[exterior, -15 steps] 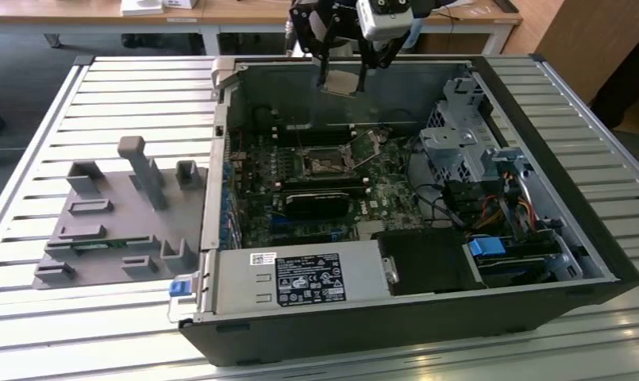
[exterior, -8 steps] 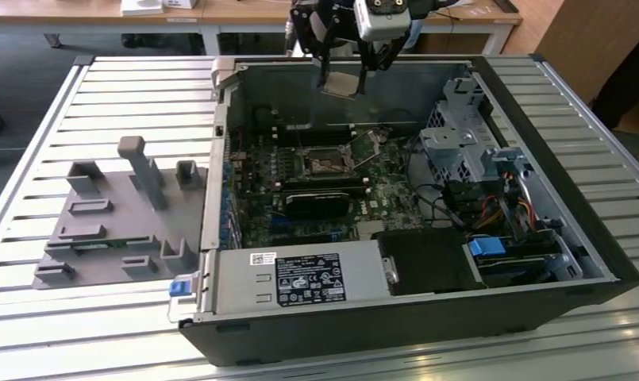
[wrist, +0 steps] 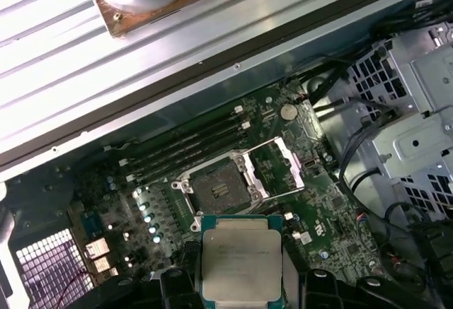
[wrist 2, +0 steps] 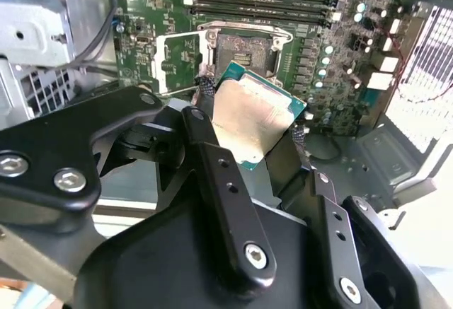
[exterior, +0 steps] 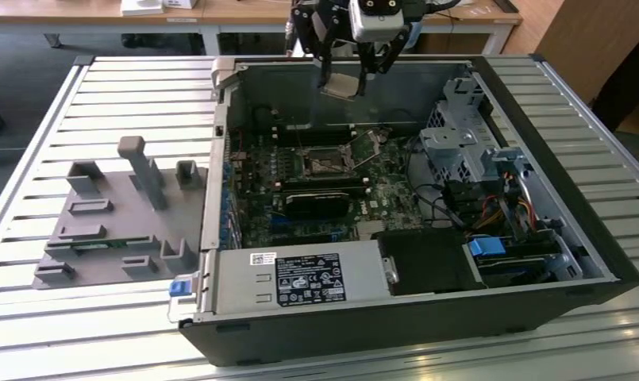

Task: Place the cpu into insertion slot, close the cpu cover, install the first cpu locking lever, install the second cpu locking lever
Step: 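Place the cpu into insertion slot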

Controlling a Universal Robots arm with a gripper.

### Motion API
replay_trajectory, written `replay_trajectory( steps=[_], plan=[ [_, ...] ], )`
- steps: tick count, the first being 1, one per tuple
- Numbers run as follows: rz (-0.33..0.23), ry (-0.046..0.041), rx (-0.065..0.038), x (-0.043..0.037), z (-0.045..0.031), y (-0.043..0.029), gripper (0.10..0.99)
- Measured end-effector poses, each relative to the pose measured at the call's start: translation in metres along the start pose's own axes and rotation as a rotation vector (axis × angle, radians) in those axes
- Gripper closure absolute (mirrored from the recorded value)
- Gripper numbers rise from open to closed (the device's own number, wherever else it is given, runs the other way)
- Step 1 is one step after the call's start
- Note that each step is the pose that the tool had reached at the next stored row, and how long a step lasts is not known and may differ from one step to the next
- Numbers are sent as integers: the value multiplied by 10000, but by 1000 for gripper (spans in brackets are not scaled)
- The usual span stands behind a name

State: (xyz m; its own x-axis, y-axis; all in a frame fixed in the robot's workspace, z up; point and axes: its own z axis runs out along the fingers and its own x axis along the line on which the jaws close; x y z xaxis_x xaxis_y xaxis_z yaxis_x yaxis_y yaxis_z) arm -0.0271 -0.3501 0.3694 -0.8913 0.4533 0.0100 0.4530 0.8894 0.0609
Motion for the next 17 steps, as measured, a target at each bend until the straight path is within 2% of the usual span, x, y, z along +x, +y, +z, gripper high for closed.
replay_trajectory(
  steps=[17],
  plan=[
    [1895, -219, 181, 0, 12, 0, 545]
  ],
)
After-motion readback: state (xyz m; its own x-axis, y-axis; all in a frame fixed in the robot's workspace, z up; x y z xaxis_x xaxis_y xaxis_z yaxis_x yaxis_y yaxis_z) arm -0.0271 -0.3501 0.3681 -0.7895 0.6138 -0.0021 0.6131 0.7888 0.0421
